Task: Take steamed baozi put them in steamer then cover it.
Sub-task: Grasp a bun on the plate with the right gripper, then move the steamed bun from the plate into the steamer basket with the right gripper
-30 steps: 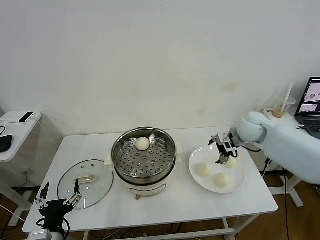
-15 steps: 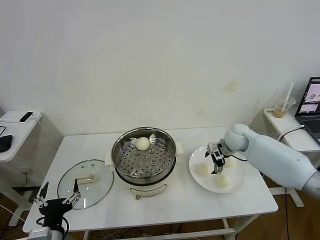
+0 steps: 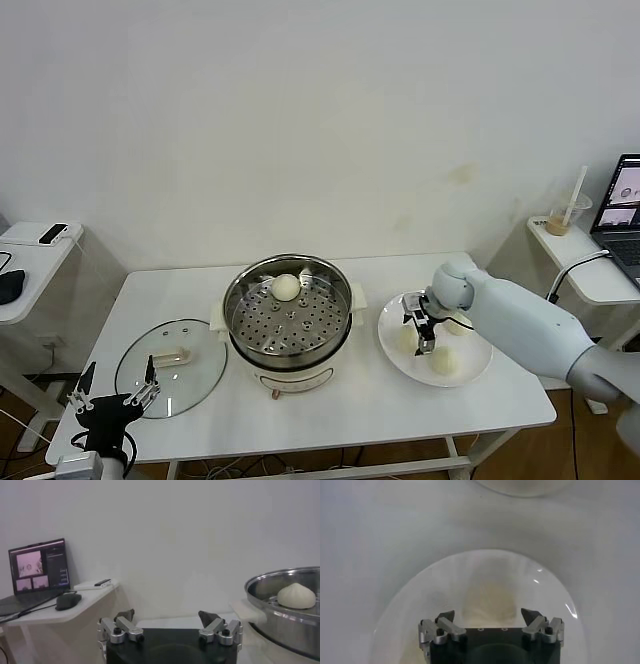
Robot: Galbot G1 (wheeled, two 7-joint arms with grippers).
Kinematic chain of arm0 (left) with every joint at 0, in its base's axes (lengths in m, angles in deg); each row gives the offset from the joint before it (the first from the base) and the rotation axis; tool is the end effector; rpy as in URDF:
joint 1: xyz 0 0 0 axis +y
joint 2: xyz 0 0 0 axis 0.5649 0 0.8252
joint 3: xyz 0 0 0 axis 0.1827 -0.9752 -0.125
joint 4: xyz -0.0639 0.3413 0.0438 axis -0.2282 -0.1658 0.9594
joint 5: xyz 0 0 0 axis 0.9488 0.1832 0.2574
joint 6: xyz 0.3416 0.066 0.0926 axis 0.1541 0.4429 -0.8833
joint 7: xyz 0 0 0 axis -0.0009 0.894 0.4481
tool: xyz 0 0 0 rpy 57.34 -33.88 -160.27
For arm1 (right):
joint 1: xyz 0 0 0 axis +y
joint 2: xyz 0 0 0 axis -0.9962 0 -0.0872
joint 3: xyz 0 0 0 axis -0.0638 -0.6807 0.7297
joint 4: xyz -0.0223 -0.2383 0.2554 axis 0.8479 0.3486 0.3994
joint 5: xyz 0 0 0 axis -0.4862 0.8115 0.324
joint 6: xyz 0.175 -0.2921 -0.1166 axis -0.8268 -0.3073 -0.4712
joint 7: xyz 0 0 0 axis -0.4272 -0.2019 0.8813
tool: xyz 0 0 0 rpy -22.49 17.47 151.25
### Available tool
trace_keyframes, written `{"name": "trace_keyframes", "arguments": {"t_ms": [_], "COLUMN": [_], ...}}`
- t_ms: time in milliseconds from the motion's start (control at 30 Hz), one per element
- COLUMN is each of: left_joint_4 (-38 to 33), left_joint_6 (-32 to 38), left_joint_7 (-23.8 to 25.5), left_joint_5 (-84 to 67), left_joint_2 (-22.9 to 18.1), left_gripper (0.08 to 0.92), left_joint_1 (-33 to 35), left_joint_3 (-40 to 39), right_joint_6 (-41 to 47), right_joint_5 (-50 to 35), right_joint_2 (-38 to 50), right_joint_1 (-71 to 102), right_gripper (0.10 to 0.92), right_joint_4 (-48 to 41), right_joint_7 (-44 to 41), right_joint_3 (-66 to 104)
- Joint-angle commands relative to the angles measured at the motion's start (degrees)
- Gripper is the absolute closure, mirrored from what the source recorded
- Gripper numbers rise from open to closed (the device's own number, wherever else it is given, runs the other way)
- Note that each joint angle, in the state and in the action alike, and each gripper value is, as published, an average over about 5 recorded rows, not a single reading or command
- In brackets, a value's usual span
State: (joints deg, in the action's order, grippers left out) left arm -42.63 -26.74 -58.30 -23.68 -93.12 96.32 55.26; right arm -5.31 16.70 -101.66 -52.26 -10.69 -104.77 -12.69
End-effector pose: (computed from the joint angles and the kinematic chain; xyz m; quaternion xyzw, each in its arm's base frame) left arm 0.1340 0.0837 -0.2521 0.1367 -0.9840 -0.0875 0.0738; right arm 0.5500 -0.0475 -0.2504 0.5193 -0.5286 0.5565 0.3758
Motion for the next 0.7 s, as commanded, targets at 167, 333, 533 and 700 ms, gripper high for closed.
{"name": "trace_keyframes", "arguments": {"t_ms": [167, 333, 533, 700], "left_joint_4": [0.1, 0.2, 0.2, 0.7], "left_joint_6": [0.0, 0.3, 0.5, 1.2], "left_joint_7": [-0.1, -0.4, -0.5, -0.6], "left_joint_5": [0.0, 0.6, 0.7, 1.1], "left_joint_2": [0.0, -0.1, 0.0, 0.1], "left_gripper": [0.177, 0.177, 0.177, 0.177], "left_joint_1": [-0.1, -0.2, -0.1, 0.3], "left_joint_3": [0.0, 0.1, 0.1, -0.1], "right_joint_6": [0.3, 0.3, 0.7, 2.0], "right_joint_5": [0.3, -0.4, -2.8, -8.4], "right_joint_2": [-1.3, 0.0, 2.8, 5.8], "right_joint_1": [0.2, -1.4, -7.4, -17.4], "right_gripper": [0.363, 0.387, 0.381, 0.381], "right_joint_4": [-1.9, -0.3, 3.6, 8.4], "right_joint_7": [-0.3, -1.8, -3.0, -3.3], "right_joint_3": [0.5, 0.1, -1.1, -5.2]}}
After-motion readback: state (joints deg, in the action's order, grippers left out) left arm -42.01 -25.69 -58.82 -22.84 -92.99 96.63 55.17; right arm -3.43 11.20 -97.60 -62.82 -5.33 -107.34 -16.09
